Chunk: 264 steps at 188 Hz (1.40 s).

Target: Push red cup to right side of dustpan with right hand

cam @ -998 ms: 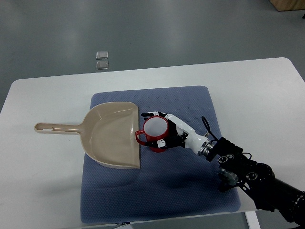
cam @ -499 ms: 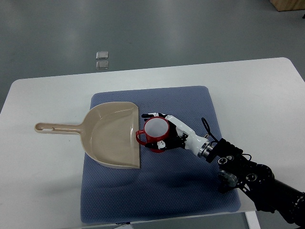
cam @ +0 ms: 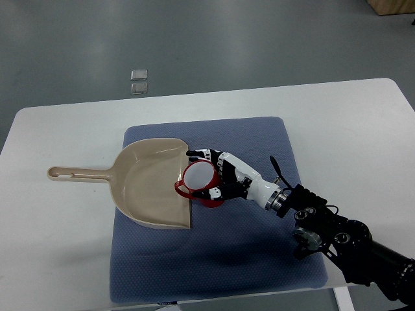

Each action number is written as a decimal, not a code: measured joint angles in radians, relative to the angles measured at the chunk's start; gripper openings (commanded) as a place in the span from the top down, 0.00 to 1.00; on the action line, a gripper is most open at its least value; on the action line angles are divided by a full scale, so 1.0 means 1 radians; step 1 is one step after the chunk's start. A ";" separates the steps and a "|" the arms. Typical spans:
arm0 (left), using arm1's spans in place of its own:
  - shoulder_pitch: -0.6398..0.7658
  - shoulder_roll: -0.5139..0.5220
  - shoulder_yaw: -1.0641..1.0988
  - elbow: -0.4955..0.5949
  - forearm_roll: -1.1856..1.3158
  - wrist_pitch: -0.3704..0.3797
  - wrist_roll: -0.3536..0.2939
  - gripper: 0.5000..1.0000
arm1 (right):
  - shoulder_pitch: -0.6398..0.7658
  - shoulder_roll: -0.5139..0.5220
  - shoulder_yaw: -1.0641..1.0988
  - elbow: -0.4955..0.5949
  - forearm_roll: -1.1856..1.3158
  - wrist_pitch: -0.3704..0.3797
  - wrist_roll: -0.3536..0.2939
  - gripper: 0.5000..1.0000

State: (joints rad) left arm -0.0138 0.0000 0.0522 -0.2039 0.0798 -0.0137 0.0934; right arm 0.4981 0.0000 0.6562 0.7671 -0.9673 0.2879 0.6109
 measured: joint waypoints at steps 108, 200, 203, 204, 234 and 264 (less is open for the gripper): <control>0.000 0.000 0.000 -0.002 0.000 0.000 0.000 0.00 | 0.025 -0.019 0.029 0.003 0.134 0.006 0.000 0.13; 0.000 0.000 0.002 -0.002 0.000 0.000 0.000 0.00 | 0.045 -0.063 0.165 0.024 0.412 0.020 -0.113 0.12; 0.000 0.000 0.002 -0.002 0.000 0.000 0.000 0.00 | 0.049 -0.064 0.176 0.023 0.433 0.018 -0.135 0.13; 0.000 0.000 0.002 -0.002 0.000 0.000 0.000 0.00 | 0.051 -0.064 0.180 0.023 0.441 0.018 -0.143 0.13; 0.000 0.000 0.001 -0.002 0.000 0.000 0.000 0.00 | 0.101 -0.109 0.230 0.014 0.724 0.009 -0.396 0.13; 0.000 0.000 0.001 -0.002 0.000 0.000 0.000 0.00 | 0.153 -0.171 0.215 -0.019 0.996 0.008 -0.568 0.13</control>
State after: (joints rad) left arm -0.0137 0.0000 0.0537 -0.2055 0.0798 -0.0137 0.0937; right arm 0.6514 -0.1705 0.8711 0.7483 0.0289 0.2962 0.0425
